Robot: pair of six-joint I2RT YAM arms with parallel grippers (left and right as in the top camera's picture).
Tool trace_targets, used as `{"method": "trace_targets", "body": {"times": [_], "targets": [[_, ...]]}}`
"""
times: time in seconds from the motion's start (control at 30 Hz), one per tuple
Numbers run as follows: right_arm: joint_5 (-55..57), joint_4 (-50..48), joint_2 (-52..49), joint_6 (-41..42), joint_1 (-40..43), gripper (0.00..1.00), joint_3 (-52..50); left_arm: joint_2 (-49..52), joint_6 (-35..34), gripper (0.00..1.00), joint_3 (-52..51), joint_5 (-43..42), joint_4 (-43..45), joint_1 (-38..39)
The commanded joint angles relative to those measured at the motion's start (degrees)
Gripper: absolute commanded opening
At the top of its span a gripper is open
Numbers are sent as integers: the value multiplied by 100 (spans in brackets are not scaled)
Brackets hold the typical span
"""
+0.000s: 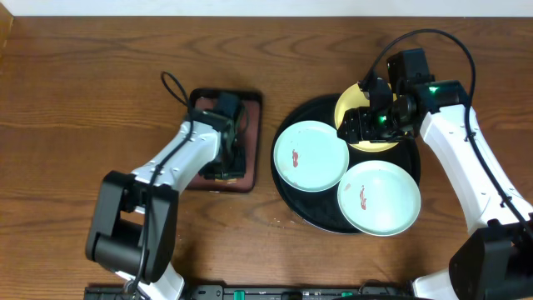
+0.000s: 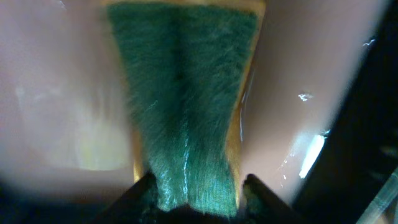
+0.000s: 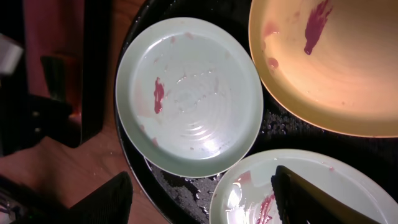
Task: Clean dirty plates on tray and stack at the side
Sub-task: 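Grasp the green-yellow sponge in the water tray with the left gripper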
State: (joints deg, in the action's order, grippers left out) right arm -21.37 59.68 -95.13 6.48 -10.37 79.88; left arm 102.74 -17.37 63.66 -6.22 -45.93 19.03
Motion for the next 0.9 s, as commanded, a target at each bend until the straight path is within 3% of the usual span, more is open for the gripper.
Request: {"method": "trace_targets", "body": {"times": [0.0, 0.1, 0.13, 0.33, 0.4, 0.47, 0.6, 0.77, 0.87], "targets": [[15, -9, -42, -74, -57, 71, 90, 170, -79, 34, -289, -59, 258, 35], [15, -9, -42, -74, -57, 71, 90, 214, -70, 11, -354, -50, 531, 28], [15, -13, -42, -74, -57, 71, 90, 210, -72, 8, -332, -11, 632, 17], [15, -7, -42, -72, -57, 71, 90, 184, -48, 8, 463, 7, 415, -240], [15, -4, -42, -72, -57, 71, 90, 173, -48, 17, 719, 7, 227, -295], [24, -11, -42, -74, -57, 72, 90, 168, -48, 39, 855, 4, 111, -313], [400, -72, -74, 50, -55, 76, 90, 175, -52, 55, 859, 7, 76, -310], [476, -162, -249, 144, -57, 77, 90, 236, -57, 54, 804, 256, 308, -310], [459, -184, -426, 164, -55, 77, 90, 404, -63, 47, 669, 538, 490, -310]]}}
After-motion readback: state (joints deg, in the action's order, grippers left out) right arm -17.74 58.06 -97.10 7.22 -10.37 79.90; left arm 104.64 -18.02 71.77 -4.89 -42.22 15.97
